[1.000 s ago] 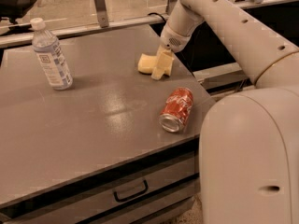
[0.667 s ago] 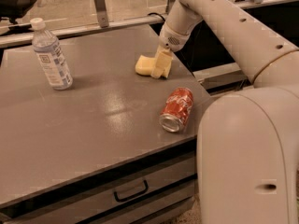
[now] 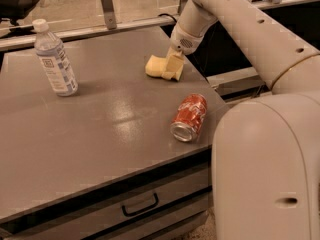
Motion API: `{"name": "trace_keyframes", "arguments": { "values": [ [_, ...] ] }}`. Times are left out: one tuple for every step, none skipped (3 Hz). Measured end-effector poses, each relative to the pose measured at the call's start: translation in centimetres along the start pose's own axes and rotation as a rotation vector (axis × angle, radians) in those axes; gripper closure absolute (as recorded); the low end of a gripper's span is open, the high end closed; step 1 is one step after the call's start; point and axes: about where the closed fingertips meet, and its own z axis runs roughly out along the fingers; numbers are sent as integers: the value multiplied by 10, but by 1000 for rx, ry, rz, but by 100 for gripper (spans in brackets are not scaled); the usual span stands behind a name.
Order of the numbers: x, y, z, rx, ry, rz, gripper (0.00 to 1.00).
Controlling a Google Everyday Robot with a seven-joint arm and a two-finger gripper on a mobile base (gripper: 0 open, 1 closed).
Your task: Move sponge near blue plastic bottle
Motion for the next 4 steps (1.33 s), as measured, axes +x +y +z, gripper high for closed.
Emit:
{"name": "trace_keyframes", "arguments": {
  "values": [
    [-57,16,-25,-8,-202,-82,100],
    [-118,43,-58,-23,-426,-175,100],
    [-161,60,-62,-74,-584,-190,100],
    [-169,64,-63,-87,-607,-194,100]
  ]
}}
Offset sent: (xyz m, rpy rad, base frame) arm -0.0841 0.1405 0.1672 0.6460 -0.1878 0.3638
